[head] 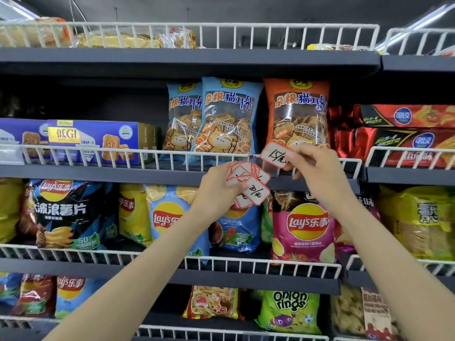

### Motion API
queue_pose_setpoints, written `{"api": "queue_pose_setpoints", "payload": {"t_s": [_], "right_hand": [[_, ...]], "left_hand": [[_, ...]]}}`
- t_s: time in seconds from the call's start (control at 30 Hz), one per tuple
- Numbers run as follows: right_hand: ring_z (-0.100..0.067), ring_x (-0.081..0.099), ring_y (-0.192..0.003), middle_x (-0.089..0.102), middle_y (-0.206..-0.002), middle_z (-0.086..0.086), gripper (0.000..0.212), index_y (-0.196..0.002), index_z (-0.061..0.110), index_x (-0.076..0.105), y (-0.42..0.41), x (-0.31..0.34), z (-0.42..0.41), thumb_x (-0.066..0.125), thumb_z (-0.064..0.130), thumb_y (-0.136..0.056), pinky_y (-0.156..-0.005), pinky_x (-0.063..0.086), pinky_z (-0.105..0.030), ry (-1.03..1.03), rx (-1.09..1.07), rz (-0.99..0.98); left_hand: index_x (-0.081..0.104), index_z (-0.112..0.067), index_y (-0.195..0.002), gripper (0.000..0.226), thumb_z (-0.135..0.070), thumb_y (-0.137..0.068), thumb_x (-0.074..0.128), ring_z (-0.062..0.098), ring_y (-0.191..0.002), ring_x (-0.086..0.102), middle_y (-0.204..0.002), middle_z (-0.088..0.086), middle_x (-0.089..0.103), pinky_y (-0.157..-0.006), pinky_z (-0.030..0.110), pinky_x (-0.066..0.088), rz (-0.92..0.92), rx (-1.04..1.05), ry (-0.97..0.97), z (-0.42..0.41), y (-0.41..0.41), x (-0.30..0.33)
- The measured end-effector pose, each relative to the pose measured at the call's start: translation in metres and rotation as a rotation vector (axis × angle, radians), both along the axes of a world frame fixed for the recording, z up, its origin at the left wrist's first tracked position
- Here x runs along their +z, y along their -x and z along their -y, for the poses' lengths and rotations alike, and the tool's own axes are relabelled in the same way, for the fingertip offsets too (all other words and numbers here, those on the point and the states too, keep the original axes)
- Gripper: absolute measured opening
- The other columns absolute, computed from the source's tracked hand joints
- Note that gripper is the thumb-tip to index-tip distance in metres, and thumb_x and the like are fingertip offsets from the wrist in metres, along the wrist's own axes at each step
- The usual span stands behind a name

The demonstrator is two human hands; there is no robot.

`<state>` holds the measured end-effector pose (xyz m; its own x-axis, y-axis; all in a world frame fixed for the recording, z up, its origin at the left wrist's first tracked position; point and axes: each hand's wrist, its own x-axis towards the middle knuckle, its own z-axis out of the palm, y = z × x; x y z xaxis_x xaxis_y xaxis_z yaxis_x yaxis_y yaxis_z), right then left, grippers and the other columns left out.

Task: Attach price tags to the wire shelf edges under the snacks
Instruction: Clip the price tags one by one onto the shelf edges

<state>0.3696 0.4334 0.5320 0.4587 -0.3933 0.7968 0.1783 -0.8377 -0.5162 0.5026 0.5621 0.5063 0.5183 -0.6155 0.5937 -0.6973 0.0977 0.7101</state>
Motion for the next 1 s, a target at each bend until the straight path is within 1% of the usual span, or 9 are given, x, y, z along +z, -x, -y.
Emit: {"api": "queue_pose_setpoints", "payload": {"t_s": [0.07, 0.2, 0.27, 0.37, 0.5, 0.6, 0.77, 0.93, 1.0], "right_hand": [[0.005, 0.056, -0.055, 0.062, -0.071, 0.006, 0.014, -0.090, 0.010, 0.067, -0.005, 0.007, 0.004, 0.054, 0.009, -0.093, -0.053, 0.044, -0.010, 0.063, -0.061, 0.003], [0.006, 0.054, -0.062, 0.063, -0.077, 0.007, 0.012, -0.094, 0.010, 0.070, -0.016, 0.014, 0.009, 0.060, 0.009, -0.088, -0.063, 0.043, -0.007, 0.208, -0.181, 0.011], [0.010, 0.052, -0.067, 0.062, -0.079, 0.010, 0.010, -0.092, 0.011, 0.070, -0.020, 0.016, 0.010, 0.061, 0.010, -0.087, -0.064, 0.040, -0.002, 0.265, -0.227, 0.024], [0.010, 0.052, -0.067, 0.061, -0.078, 0.012, 0.008, -0.088, 0.013, 0.069, -0.023, 0.019, 0.011, 0.061, 0.011, -0.087, -0.065, 0.040, -0.003, 0.280, -0.220, 0.047], [0.008, 0.054, -0.069, 0.062, -0.079, 0.008, 0.008, -0.087, 0.012, 0.068, -0.027, 0.024, 0.008, 0.062, 0.009, -0.086, -0.065, 0.041, -0.004, 0.291, -0.151, 0.019], [0.004, 0.056, -0.071, 0.067, -0.082, 0.006, 0.008, -0.088, 0.016, 0.069, -0.031, 0.027, 0.011, 0.063, 0.012, -0.085, -0.066, 0.044, -0.009, 0.342, -0.176, -0.051], [-0.010, 0.062, -0.079, 0.069, -0.083, 0.007, 0.012, -0.095, 0.020, 0.069, -0.031, 0.026, 0.010, 0.065, 0.016, -0.084, -0.072, 0.053, -0.036, 0.423, -0.249, -0.127], [-0.016, 0.060, -0.089, 0.070, -0.094, 0.002, 0.016, -0.099, 0.021, 0.070, -0.025, 0.023, 0.010, 0.056, 0.024, -0.091, -0.073, 0.051, -0.037, 0.582, -0.407, -0.185], [-0.017, 0.056, -0.093, 0.068, -0.096, 0.002, 0.018, -0.099, 0.020, 0.071, -0.026, 0.019, 0.010, 0.055, 0.025, -0.092, -0.070, 0.046, -0.032, 0.617, -0.462, -0.200]], "left_hand": [[0.063, -0.012, -0.108, 0.024, -0.010, -0.085, 0.066, 0.018, -0.095, 0.065, -0.101, 0.004, 0.070, -0.088, 0.039, 0.053, -0.001, -0.010, -0.025, 0.004, 0.004, 0.002], [0.063, -0.013, -0.098, 0.014, -0.008, -0.085, 0.066, 0.016, -0.089, 0.067, -0.094, 0.002, 0.070, -0.084, 0.036, 0.055, -0.013, -0.046, -0.039, 0.007, 0.009, 0.004], [0.063, -0.013, -0.097, 0.014, -0.008, -0.085, 0.066, 0.016, -0.088, 0.068, -0.094, 0.003, 0.070, -0.083, 0.035, 0.056, -0.036, -0.061, -0.041, 0.006, 0.010, 0.002], [0.064, -0.013, -0.100, 0.017, -0.008, -0.084, 0.067, 0.015, -0.088, 0.068, -0.094, 0.002, 0.071, -0.083, 0.036, 0.056, -0.029, -0.065, -0.029, 0.005, 0.010, -0.001], [0.054, -0.018, -0.130, 0.049, -0.008, -0.084, 0.068, 0.014, -0.097, 0.066, -0.105, 0.002, 0.070, -0.088, 0.035, 0.054, -0.035, -0.061, -0.024, 0.002, 0.003, -0.005], [0.049, -0.029, -0.134, 0.059, -0.007, -0.082, 0.069, 0.015, -0.103, 0.064, -0.110, 0.000, 0.069, -0.091, 0.039, 0.053, -0.001, -0.058, -0.044, -0.003, -0.004, -0.007], [0.050, -0.033, -0.132, 0.060, -0.008, -0.081, 0.069, 0.014, -0.100, 0.065, -0.108, -0.001, 0.068, -0.089, 0.040, 0.054, 0.056, -0.059, -0.095, -0.008, -0.008, -0.006], [0.049, -0.032, -0.132, 0.059, -0.007, -0.082, 0.069, 0.015, -0.097, 0.066, -0.107, 0.000, 0.069, -0.086, 0.040, 0.055, 0.083, -0.062, -0.101, -0.008, -0.008, -0.004], [0.049, -0.031, -0.133, 0.059, -0.007, -0.082, 0.068, 0.014, -0.097, 0.066, -0.108, -0.001, 0.069, -0.085, 0.040, 0.056, 0.075, -0.068, -0.104, -0.008, -0.008, -0.003]]}}
